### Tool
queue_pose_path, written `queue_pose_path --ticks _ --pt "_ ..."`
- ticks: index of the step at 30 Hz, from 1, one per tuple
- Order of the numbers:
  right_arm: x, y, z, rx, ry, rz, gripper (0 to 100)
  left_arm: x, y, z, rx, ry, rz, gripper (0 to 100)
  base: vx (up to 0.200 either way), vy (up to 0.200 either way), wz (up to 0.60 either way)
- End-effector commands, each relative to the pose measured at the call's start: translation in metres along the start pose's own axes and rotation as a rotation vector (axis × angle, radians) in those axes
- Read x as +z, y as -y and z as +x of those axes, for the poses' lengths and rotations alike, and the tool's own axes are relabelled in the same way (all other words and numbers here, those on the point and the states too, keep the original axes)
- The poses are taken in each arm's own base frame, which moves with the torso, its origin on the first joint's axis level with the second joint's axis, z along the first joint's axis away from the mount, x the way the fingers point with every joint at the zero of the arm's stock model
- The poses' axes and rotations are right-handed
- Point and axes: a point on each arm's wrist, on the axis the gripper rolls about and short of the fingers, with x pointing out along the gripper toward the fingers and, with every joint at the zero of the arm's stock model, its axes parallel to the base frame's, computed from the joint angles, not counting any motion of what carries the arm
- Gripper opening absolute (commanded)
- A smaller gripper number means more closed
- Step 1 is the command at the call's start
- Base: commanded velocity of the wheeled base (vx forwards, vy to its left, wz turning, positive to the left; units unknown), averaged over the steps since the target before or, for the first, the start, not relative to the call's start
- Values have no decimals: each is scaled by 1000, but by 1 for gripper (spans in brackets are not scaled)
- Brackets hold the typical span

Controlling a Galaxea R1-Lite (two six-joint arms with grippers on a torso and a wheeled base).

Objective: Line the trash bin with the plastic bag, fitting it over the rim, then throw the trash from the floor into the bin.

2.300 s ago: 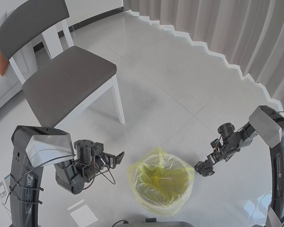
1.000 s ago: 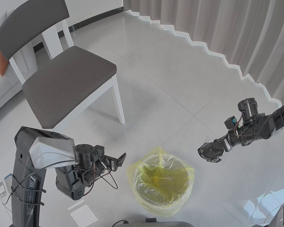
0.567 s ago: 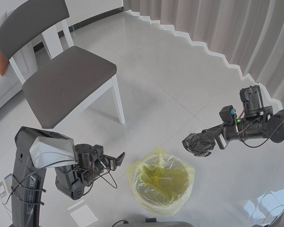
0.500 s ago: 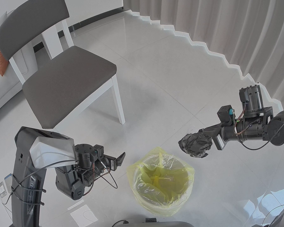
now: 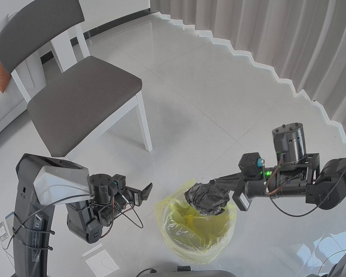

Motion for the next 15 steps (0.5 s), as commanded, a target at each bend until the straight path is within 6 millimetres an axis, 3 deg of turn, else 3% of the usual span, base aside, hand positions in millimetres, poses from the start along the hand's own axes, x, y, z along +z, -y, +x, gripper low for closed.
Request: queue_pose_path --ticks 1,7,15 --pt "-11 -17 15 62 -49 -11 0 2 -1 -2 4 15 -2 100 0 0 0" --pt "-26 -34 19 118 -108 -18 0 0 -3 -4 8 7 -5 100 0 0 0" --pt "-44 -39 36 135 -149 -12 0 -1 -3 -5 6 16 -6 100 0 0 0"
